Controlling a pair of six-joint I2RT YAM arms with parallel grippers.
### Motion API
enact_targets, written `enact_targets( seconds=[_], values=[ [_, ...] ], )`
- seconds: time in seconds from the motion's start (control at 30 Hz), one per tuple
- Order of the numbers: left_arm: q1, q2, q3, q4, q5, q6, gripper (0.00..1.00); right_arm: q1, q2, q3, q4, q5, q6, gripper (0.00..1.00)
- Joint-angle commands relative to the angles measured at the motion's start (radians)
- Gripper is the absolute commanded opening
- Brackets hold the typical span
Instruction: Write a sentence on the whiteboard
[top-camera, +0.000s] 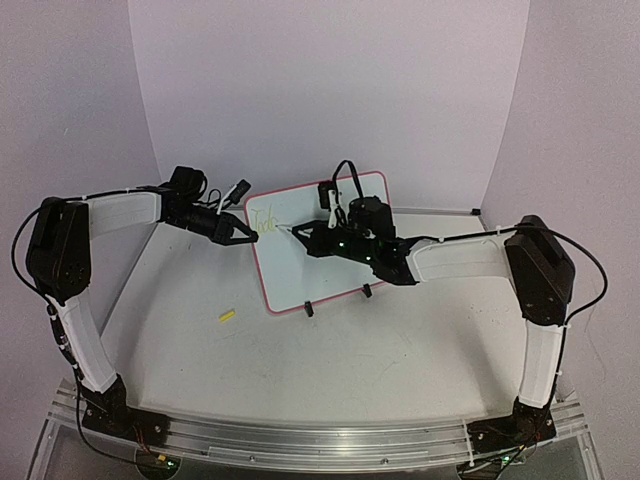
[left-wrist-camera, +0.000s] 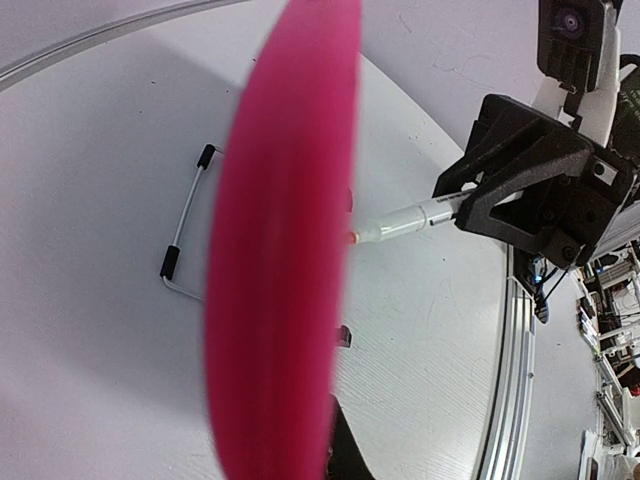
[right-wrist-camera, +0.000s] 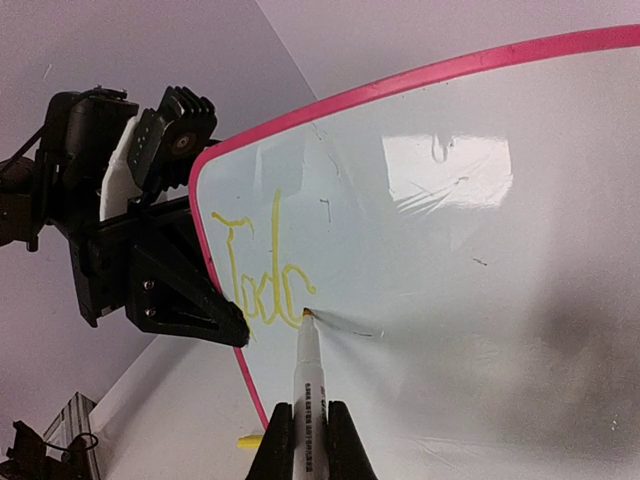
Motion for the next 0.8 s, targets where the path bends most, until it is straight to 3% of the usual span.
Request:
enact_targets(
  seconds=[0.0, 0.77],
  values=[
    [-0.016, -0.005, 0.029, -0.05, -0.044, 0.038, 0.0, -0.01, -0.021, 0.035, 0.003, 0.063, -0.005, 0.0],
    [-0.017, -0.004, 0.029, -0.051, -0.044, 0.038, 0.0, -0.01, 0.001, 0.043, 0.005, 0.054, 0.001, 0.0]
  ],
)
